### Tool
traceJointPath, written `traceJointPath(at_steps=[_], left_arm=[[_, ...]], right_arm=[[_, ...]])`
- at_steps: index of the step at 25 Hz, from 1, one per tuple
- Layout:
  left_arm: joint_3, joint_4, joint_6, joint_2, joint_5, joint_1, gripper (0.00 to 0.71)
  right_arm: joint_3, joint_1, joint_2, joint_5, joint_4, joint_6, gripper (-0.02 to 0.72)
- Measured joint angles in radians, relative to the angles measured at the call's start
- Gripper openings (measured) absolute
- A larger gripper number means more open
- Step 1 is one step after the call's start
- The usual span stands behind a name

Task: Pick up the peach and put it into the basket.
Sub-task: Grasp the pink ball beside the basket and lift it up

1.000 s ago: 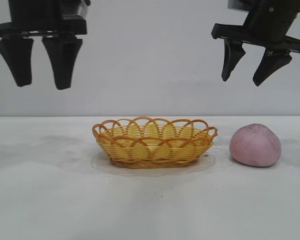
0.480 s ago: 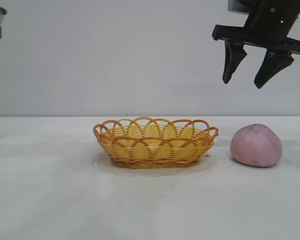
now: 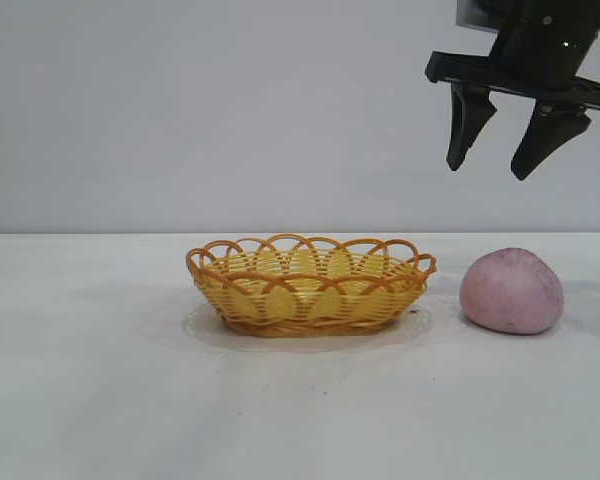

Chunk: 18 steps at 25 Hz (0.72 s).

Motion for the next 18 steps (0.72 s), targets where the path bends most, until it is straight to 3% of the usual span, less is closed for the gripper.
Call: traceJointPath(at_steps=[9, 18], left_arm=[[0.306, -0.030, 0.000, -0.459, -0.032, 0.000, 0.577], [0.450, -0.047, 0.000, -0.921, -0.023, 0.000, 0.577]], right_arm=[[0.000, 0.000, 0.000, 0.000, -0.020, 0.000, 0.425], [0.000, 0.000, 0.000, 0.000, -0.042, 0.000, 0.425]])
